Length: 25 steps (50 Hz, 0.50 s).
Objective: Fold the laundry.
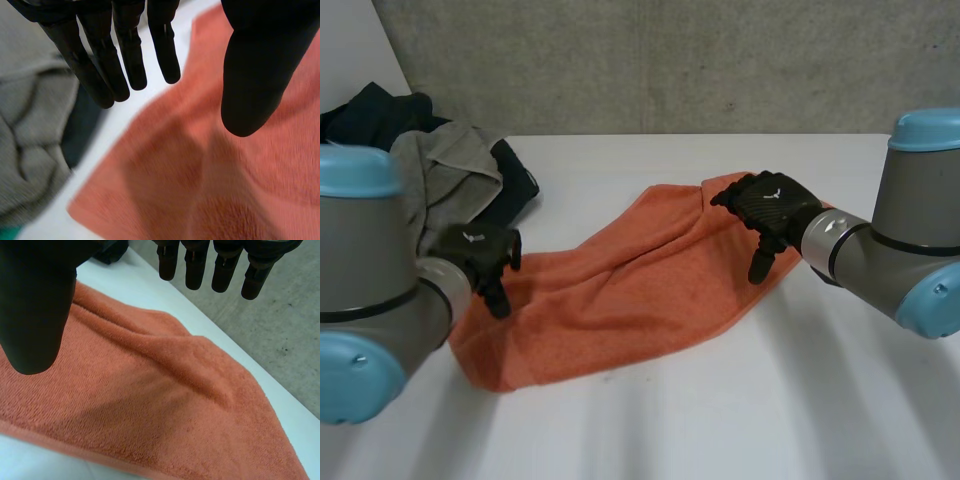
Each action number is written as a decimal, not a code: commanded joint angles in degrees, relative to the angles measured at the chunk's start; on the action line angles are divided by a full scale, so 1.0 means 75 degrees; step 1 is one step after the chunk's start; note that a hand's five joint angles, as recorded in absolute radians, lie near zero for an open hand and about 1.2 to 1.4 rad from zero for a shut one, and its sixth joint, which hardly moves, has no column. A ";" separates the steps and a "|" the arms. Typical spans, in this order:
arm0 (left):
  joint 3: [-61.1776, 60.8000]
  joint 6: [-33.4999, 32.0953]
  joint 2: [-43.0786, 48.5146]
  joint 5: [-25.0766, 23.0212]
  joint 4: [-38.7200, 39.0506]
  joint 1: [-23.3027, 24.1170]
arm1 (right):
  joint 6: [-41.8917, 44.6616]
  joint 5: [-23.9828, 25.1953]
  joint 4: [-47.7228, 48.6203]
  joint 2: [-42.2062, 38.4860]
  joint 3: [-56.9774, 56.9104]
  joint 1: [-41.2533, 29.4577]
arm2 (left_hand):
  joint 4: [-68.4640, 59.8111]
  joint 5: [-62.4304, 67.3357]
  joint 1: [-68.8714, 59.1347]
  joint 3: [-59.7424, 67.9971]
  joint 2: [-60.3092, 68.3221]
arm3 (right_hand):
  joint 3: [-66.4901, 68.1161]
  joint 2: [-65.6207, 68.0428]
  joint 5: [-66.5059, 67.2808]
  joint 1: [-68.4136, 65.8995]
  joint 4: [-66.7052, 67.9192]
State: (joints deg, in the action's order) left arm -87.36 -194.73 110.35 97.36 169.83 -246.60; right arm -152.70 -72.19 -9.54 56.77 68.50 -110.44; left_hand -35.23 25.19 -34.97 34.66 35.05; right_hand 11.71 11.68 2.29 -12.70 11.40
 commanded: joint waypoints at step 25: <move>0.1124 0.0405 -0.1493 -0.0501 -0.1245 0.0383 | 0.1036 -0.0054 0.1999 -0.3396 -0.3565 -0.0743 | -0.5970 0.5974 -0.6003 0.6046 0.5993 | -0.0228 -0.0224 -0.0305 0.0360 -0.0186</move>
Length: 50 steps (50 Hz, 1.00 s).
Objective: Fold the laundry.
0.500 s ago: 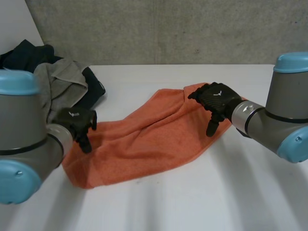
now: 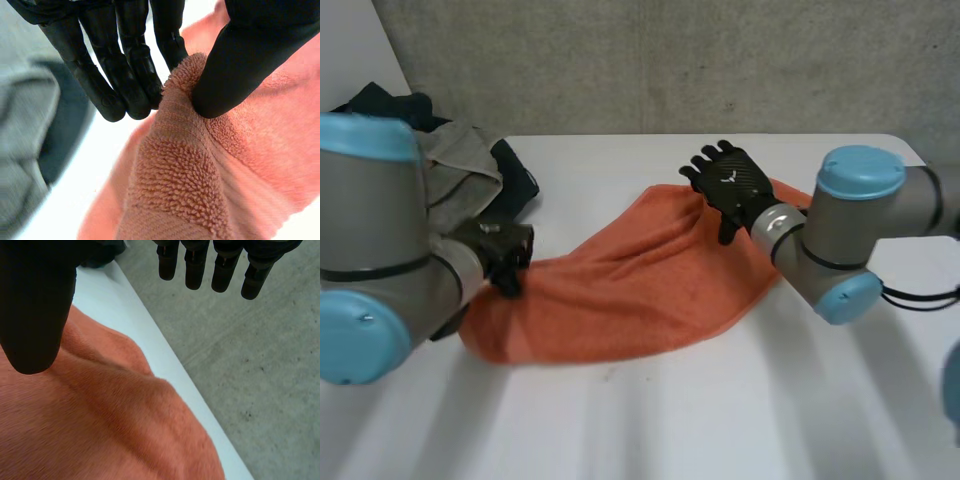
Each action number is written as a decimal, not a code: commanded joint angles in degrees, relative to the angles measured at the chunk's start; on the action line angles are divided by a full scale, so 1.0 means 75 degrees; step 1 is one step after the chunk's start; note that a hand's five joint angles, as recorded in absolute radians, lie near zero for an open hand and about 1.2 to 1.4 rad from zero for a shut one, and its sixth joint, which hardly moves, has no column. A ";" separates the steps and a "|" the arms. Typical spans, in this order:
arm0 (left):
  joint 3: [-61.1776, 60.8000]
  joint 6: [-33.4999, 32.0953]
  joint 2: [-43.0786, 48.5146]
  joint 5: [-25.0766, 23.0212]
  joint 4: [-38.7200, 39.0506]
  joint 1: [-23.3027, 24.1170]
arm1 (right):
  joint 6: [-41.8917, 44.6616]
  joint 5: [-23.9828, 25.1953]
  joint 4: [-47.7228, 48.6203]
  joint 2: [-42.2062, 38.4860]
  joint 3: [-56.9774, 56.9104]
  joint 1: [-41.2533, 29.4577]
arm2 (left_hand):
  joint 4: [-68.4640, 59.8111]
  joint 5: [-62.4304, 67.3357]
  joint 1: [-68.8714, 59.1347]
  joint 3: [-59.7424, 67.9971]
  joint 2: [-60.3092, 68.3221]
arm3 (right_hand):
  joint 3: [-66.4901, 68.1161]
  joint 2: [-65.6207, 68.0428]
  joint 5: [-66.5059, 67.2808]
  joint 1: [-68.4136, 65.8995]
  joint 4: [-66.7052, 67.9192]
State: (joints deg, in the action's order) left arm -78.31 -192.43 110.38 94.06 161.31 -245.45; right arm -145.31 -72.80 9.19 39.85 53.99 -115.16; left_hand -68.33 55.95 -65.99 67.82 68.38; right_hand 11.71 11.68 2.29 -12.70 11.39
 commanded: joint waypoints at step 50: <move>0.0468 0.0228 -0.0538 -0.0635 0.0172 -0.0730 | 0.0754 -0.0383 -0.4424 0.3733 0.1743 0.1620 | -0.1556 0.1874 -0.1868 0.1624 0.1550 | 0.9105 0.9109 0.9028 -0.8973 0.9147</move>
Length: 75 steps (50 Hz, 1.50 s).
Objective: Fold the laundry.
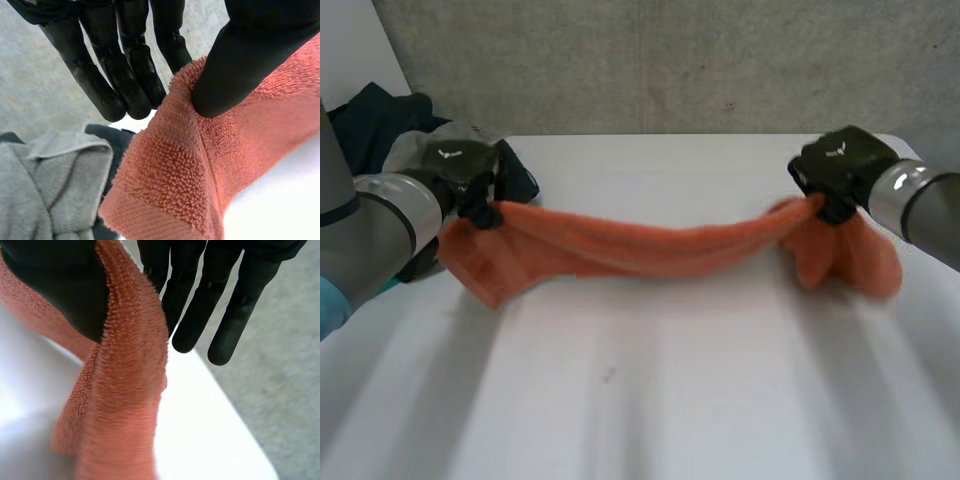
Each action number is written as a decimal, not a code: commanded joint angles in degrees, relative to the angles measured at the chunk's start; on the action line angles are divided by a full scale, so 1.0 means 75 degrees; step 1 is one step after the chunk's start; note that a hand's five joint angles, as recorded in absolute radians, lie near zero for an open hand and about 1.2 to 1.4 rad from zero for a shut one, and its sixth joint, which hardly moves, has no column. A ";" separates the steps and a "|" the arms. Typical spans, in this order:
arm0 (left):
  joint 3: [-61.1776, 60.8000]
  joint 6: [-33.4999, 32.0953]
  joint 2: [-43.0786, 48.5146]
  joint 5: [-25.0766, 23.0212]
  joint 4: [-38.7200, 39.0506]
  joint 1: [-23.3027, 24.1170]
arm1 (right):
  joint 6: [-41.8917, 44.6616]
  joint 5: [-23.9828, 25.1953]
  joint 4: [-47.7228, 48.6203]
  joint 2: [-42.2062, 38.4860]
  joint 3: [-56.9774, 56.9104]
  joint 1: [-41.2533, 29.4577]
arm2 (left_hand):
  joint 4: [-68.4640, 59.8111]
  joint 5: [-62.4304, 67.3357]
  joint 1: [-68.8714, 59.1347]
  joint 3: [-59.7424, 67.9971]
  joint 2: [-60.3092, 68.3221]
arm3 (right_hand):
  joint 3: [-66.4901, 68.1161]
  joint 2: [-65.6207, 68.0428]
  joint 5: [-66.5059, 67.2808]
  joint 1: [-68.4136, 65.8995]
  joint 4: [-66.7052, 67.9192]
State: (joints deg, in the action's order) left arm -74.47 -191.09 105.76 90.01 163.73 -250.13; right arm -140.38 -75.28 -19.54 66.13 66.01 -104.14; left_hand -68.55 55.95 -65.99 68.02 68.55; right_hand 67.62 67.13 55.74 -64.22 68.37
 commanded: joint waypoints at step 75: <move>0.0238 -0.1358 0.2000 -0.0212 0.1208 -0.0024 | -0.2750 -0.0557 0.2945 -0.1896 0.0104 0.0937 | 0.7285 -0.6938 0.6944 -0.7215 -0.7285 | 0.1650 0.1716 0.1901 -0.2104 0.1551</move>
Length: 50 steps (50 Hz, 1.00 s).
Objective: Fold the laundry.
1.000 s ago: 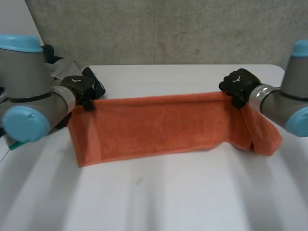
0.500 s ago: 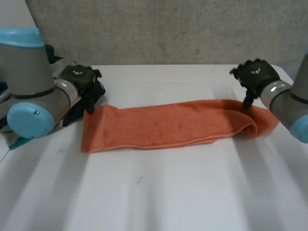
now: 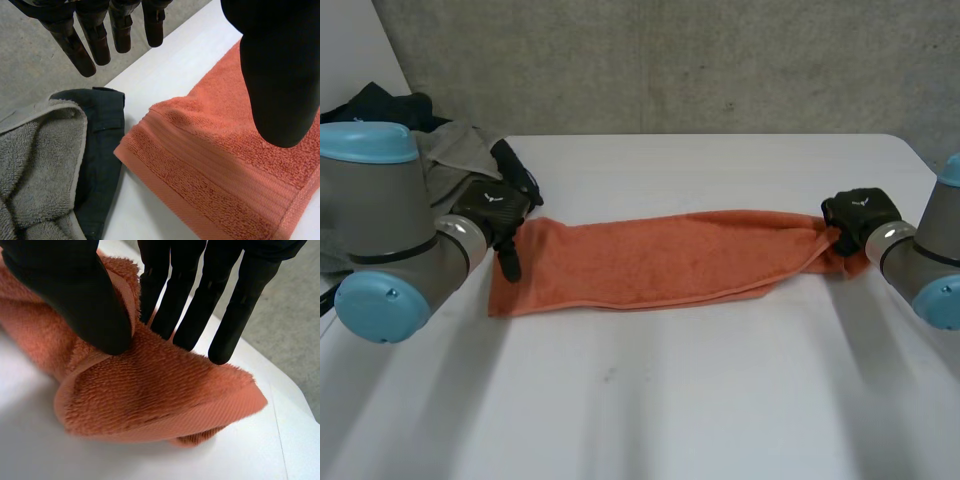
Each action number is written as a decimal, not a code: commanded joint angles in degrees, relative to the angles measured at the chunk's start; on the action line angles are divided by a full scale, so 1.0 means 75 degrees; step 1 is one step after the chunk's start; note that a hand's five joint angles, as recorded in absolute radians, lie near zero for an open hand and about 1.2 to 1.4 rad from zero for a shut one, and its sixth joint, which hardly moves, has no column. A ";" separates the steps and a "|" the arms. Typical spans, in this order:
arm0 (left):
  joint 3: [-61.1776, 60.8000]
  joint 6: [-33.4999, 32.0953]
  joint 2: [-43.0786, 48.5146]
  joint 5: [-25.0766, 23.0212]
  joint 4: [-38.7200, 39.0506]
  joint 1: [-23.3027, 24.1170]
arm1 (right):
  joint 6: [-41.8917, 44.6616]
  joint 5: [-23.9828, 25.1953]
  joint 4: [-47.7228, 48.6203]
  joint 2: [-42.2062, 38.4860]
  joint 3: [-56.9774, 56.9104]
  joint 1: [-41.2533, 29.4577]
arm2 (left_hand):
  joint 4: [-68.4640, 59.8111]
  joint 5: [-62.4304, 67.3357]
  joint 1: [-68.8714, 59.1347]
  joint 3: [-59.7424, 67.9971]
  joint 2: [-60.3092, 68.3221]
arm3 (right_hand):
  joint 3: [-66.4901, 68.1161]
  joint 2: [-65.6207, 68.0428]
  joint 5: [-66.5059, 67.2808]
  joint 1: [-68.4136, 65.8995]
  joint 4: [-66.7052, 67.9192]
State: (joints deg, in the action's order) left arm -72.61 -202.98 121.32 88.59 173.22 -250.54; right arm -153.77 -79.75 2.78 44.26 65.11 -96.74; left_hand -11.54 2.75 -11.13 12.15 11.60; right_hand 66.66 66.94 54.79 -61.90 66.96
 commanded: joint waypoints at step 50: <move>0.5594 0.0299 0.1493 -0.0304 0.0631 0.0159 | -0.0565 -0.0473 0.1071 0.1883 -0.2548 -0.1010 | -0.9129 0.8967 -0.9182 0.9046 0.9121 | 0.1779 0.1741 0.2028 -0.2413 0.1739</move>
State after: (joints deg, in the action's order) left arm -53.62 -196.78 126.31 87.44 170.23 -248.94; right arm -154.56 -77.35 -13.52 66.85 56.48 -102.52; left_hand -68.54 56.09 -66.11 67.99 68.51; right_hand 67.91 67.18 56.24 -61.90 68.42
